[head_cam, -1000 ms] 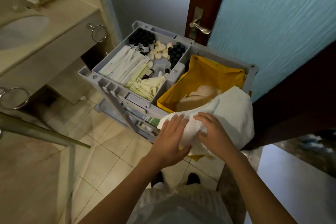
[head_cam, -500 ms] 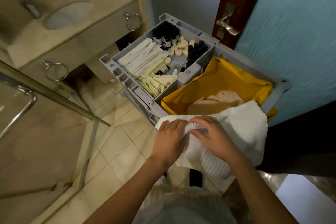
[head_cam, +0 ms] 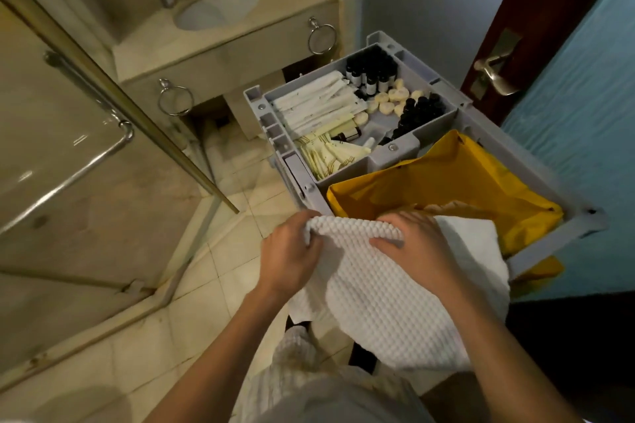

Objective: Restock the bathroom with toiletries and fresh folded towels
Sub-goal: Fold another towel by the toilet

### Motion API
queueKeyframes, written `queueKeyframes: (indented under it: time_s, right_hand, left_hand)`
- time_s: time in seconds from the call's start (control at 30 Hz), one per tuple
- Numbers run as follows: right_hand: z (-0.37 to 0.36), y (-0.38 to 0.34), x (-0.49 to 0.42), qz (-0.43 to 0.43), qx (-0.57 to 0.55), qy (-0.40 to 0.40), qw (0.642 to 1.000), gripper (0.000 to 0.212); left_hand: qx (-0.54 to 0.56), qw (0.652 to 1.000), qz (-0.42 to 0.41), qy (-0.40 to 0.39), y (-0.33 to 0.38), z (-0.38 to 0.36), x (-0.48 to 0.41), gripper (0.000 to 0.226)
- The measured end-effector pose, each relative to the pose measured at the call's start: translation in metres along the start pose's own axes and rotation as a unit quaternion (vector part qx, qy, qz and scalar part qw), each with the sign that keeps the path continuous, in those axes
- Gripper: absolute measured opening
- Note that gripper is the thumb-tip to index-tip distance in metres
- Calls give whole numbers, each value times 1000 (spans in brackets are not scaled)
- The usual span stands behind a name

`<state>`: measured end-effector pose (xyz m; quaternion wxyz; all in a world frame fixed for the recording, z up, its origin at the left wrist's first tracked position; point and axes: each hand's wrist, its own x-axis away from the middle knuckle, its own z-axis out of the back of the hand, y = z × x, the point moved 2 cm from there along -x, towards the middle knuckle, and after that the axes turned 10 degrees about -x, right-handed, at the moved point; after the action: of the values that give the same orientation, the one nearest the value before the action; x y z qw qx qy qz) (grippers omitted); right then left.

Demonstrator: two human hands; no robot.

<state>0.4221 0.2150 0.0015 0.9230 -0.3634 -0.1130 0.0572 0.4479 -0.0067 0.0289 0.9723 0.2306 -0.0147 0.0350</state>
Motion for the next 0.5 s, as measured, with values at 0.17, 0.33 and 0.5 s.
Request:
queueKeyframes:
  time_s: [0.17,0.33,0.5]
  right_hand:
    - [1,-15,-17,5,53,-91,994,48]
    - [-12,-39,-30,21,14,-114,993,41]
    - [-38,-88,-38,74,-33,-109,991,28]
  left_hand:
    - [48,993,85,73,-27,25,3,17]
    - [68,983,133,104,-60,48,8,13]
    - [60,982,161,80,-109,66,17,20]
